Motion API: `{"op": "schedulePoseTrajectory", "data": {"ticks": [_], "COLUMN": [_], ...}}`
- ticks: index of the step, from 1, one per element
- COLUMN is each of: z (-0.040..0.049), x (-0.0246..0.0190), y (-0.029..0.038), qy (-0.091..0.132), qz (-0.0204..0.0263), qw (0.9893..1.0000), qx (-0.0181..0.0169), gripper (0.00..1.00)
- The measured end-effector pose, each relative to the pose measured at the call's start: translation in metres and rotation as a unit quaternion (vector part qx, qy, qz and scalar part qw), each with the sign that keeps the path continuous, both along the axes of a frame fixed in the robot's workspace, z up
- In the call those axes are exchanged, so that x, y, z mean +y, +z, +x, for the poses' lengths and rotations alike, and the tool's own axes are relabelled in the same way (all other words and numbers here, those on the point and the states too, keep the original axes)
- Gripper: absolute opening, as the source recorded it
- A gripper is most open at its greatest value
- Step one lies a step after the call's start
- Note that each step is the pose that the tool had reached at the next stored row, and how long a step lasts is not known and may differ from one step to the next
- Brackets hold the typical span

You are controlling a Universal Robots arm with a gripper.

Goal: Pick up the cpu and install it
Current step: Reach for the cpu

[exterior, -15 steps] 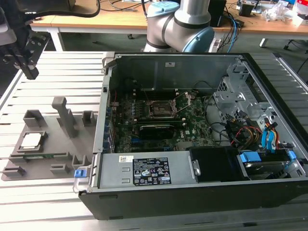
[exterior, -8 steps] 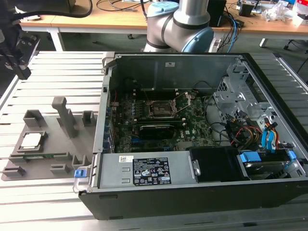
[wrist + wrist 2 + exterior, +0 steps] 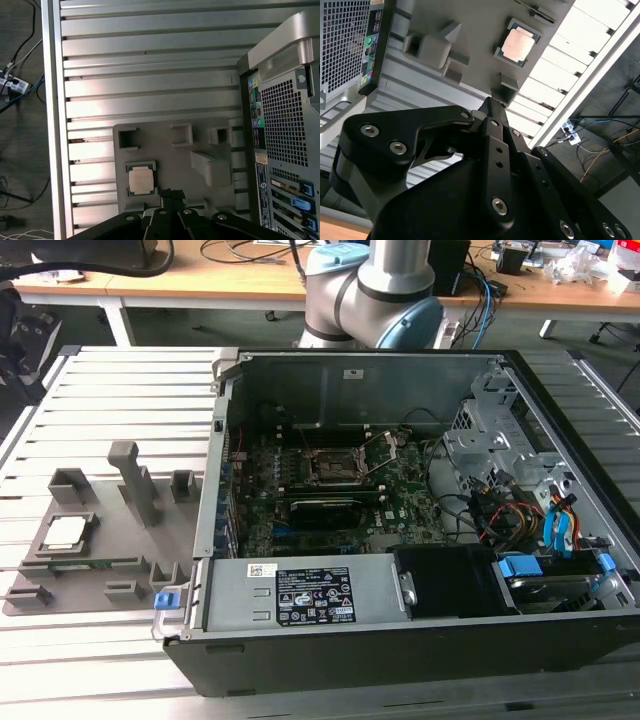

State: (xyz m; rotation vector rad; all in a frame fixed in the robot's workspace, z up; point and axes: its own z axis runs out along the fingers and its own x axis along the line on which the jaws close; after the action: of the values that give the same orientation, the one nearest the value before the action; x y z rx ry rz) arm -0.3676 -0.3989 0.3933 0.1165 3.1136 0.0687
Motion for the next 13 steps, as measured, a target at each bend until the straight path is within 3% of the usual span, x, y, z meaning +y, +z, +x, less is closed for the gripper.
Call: {"op": "schedulePoseTrajectory", "data": {"ticks": [4,13], "z": [-0.0116,-0.0261], "x": [0.0000,0.0000], "y": [0.0000,0.0000], "qy": [0.000,0.000], "qz": [0.0000,0.0000], "qw": [1.0000,1.0000], "qx": [0.0000,0.0000], "gripper": [0.11,0.11]}}
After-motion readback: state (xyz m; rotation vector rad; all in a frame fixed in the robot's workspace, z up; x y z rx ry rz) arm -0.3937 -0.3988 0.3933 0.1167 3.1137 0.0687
